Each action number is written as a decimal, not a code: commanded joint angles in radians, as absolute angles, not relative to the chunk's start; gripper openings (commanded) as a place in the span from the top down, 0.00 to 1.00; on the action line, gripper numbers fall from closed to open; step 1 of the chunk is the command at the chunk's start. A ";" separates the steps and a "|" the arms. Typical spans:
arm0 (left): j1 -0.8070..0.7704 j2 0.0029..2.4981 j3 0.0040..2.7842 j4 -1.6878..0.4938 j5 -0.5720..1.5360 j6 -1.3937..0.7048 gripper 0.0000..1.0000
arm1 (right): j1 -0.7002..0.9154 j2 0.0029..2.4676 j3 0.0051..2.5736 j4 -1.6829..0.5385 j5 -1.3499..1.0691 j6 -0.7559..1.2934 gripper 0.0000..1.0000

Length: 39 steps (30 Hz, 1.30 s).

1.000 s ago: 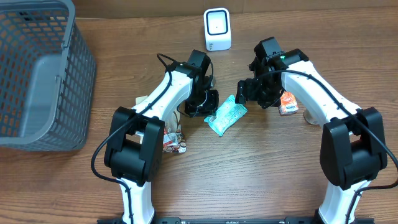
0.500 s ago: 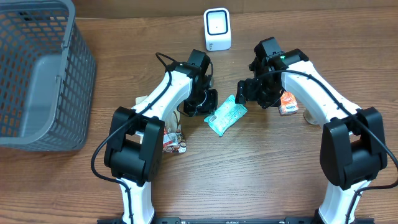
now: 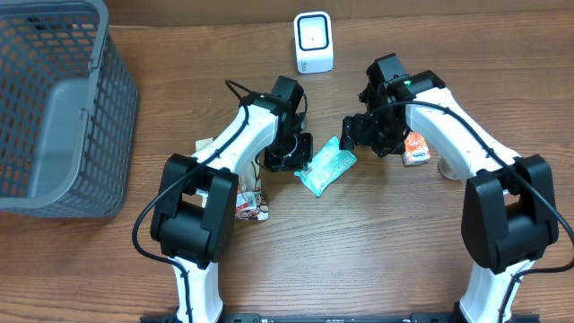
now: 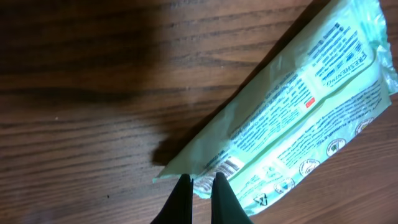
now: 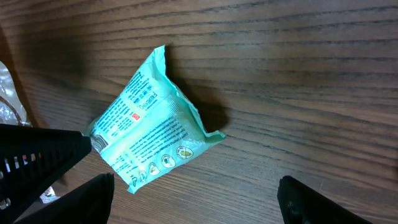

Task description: Scan the item barcode

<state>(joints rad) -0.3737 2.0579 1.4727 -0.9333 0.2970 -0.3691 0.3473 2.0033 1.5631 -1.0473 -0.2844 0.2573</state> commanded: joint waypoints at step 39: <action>-0.427 2.057 1.404 -0.842 0.176 -0.504 0.96 | 0.345 2.010 1.562 -1.039 -0.290 0.255 0.14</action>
<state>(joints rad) -0.4194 2.0575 1.4380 -0.8558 0.1894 -0.4808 0.3473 2.0033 1.5635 -1.0477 -0.2844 0.2581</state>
